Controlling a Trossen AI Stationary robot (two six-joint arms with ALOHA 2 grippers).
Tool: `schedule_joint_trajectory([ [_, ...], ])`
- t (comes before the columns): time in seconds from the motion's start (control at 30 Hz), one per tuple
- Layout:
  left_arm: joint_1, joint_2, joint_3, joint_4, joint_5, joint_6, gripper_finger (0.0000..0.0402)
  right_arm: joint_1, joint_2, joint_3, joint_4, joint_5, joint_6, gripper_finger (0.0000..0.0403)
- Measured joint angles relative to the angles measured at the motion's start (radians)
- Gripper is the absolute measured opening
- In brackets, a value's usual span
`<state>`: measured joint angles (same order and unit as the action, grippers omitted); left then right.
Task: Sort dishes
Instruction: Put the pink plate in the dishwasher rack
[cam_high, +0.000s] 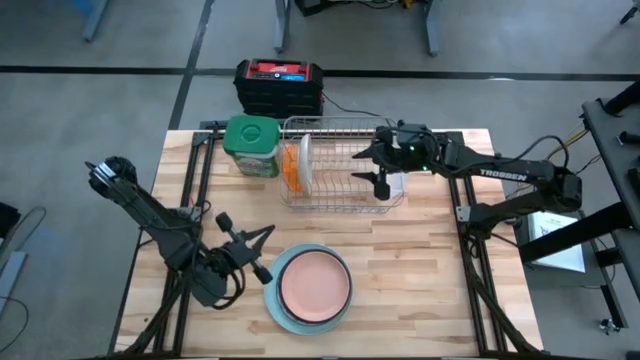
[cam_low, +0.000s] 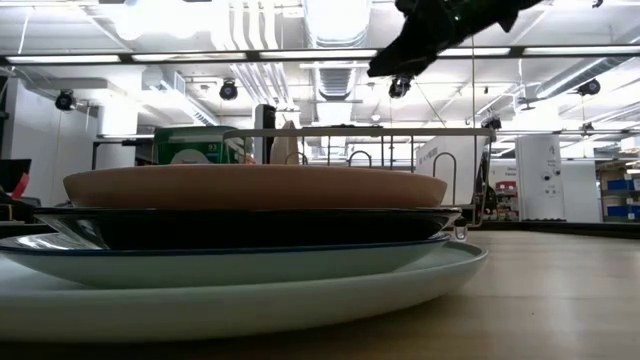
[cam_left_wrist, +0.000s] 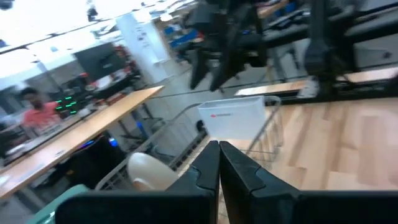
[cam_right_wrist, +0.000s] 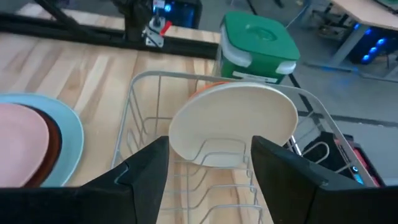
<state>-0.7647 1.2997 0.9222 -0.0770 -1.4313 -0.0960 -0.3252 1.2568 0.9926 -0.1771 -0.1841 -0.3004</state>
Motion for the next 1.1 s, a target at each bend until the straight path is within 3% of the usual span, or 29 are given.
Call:
schedule_joint_trajectory([
  [0.23,0.003,0.06,0.0,0.041,-0.076,-0.015,0.0,0.004,-0.061,-0.098,0.051,-0.001,0.056,0.0217],
  [0.63,0.003,0.118,0.0,0.051,-0.078,-0.222,0.0,0.068,-0.067,-0.212,0.159,-0.007,0.144,0.0213],
  [1.1,0.003,0.245,0.0,0.127,0.022,-0.261,0.0,0.188,-0.066,-0.212,0.209,-0.008,0.171,0.0213],
])
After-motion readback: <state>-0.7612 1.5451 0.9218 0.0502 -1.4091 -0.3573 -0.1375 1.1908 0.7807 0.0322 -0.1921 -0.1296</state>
